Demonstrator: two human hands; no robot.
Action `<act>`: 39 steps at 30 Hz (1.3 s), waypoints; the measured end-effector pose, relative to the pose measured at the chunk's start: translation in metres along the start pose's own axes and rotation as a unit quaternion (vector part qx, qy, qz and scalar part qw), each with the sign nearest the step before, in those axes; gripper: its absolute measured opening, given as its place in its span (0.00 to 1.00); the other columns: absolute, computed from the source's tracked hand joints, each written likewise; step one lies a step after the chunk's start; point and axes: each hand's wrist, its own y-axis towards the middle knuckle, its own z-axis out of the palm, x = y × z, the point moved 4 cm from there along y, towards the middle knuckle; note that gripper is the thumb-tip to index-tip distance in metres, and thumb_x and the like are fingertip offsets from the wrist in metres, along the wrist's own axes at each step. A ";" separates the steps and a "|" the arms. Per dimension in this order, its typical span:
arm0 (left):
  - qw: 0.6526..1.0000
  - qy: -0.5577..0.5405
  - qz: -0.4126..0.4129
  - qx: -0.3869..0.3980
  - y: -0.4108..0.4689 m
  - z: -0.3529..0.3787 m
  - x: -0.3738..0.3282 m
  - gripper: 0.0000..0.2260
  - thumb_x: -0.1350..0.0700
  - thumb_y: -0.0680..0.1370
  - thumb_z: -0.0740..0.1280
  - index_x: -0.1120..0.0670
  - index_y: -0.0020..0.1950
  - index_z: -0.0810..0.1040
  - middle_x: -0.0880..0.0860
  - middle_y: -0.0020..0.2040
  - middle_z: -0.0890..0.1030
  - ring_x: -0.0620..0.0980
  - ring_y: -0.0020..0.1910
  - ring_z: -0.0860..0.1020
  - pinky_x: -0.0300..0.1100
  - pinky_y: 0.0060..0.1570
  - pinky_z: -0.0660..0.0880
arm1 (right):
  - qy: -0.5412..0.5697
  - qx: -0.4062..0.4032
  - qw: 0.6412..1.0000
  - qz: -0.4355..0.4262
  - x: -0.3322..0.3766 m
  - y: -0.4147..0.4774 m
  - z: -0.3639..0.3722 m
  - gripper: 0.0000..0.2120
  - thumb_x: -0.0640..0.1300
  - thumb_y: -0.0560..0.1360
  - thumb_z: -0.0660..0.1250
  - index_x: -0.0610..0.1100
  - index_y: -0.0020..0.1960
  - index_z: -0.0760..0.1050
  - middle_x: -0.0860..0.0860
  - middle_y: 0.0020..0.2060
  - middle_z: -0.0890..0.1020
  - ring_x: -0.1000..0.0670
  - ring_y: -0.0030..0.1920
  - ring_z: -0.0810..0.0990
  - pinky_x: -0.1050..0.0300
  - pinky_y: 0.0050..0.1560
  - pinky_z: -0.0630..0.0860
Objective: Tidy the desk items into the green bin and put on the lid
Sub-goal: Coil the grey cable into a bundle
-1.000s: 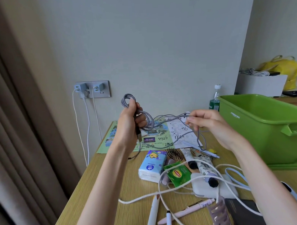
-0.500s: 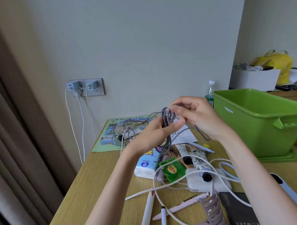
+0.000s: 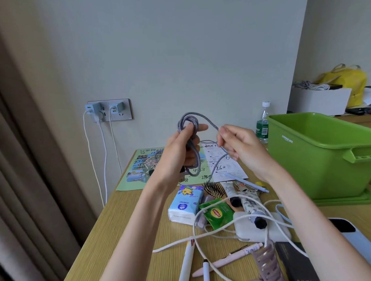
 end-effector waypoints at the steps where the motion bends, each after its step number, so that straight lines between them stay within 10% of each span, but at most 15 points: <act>1: 1.000 -0.010 0.007 0.002 0.000 0.002 0.000 0.15 0.50 0.83 0.56 0.55 0.57 0.80 0.43 0.30 0.66 0.42 0.26 0.56 0.31 0.20 0.56 | 0.005 0.009 1.000 0.001 0.002 0.000 0.004 0.17 0.47 0.82 0.57 0.40 0.38 0.72 0.52 0.25 0.62 0.52 0.27 0.59 0.59 0.28 0.59; 7: 0.999 0.004 0.037 0.004 -0.006 0.012 -0.007 0.13 0.50 0.82 0.58 0.55 0.52 0.79 0.56 0.35 0.62 0.44 0.26 0.57 0.32 0.22 0.55 | 0.048 0.086 0.995 0.025 0.013 -0.002 0.019 0.18 0.47 0.82 0.59 0.41 0.36 0.73 0.50 0.22 0.66 0.53 0.21 0.62 0.63 0.23 0.62; 14: 0.997 -0.019 0.051 -0.062 -0.003 -0.003 -0.010 0.13 0.46 0.81 0.60 0.51 0.40 0.70 0.47 0.31 0.63 0.44 0.24 0.62 0.35 0.23 0.58 | -0.023 0.144 0.988 0.046 0.008 -0.008 0.016 0.19 0.56 0.76 0.66 0.44 0.35 0.79 0.51 0.22 0.67 0.53 0.24 0.64 0.64 0.28 0.64; 19: 0.980 -0.161 0.048 -0.103 0.004 -0.020 -0.006 0.16 0.47 0.83 0.56 0.52 0.38 0.70 0.46 0.34 0.71 0.43 0.31 0.73 0.42 0.48 0.78 | -0.097 0.097 0.989 0.045 0.000 -0.006 -0.006 0.13 0.51 0.71 0.74 0.41 0.35 0.80 0.45 0.30 0.74 0.51 0.34 0.68 0.60 0.36 0.64; 24: 0.969 -0.198 0.031 -0.144 0.006 -0.030 -0.001 0.17 0.44 0.83 0.55 0.51 0.39 0.68 0.46 0.29 0.67 0.43 0.24 0.62 0.34 0.21 0.63 | -0.126 0.020 0.991 0.050 -0.011 -0.007 -0.026 0.07 0.43 0.72 0.73 0.45 0.36 0.79 0.54 0.34 0.80 0.59 0.39 0.77 0.73 0.42 0.68; 27: 0.980 -0.114 0.034 -0.158 0.005 -0.036 0.003 0.17 0.43 0.83 0.54 0.51 0.39 0.67 0.45 0.29 0.63 0.42 0.22 0.56 0.34 0.22 0.51 | -0.095 0.014 0.994 0.058 -0.015 -0.007 -0.030 0.07 0.42 0.72 0.73 0.48 0.36 0.80 0.56 0.35 0.81 0.59 0.41 0.78 0.71 0.45 0.70; 33: 0.967 0.207 0.046 -0.144 0.002 -0.038 0.011 0.17 0.39 0.81 0.56 0.48 0.40 0.70 0.43 0.28 0.64 0.46 0.29 0.62 0.50 0.30 0.60 | 0.060 0.028 0.997 0.028 -0.006 -0.008 -0.030 0.04 0.38 0.68 0.72 0.45 0.41 0.81 0.52 0.37 0.82 0.55 0.41 0.80 0.70 0.42 0.73; 39: 0.964 0.249 0.092 0.010 -0.003 -0.004 0.010 0.13 0.45 0.82 0.58 0.48 0.39 0.67 0.37 0.25 0.69 0.34 0.24 0.67 0.25 0.25 0.64 | 0.117 0.060 0.991 0.031 0.008 -0.006 -0.025 0.07 0.36 0.67 0.66 0.40 0.44 0.79 0.50 0.34 0.79 0.52 0.35 0.75 0.66 0.38 0.72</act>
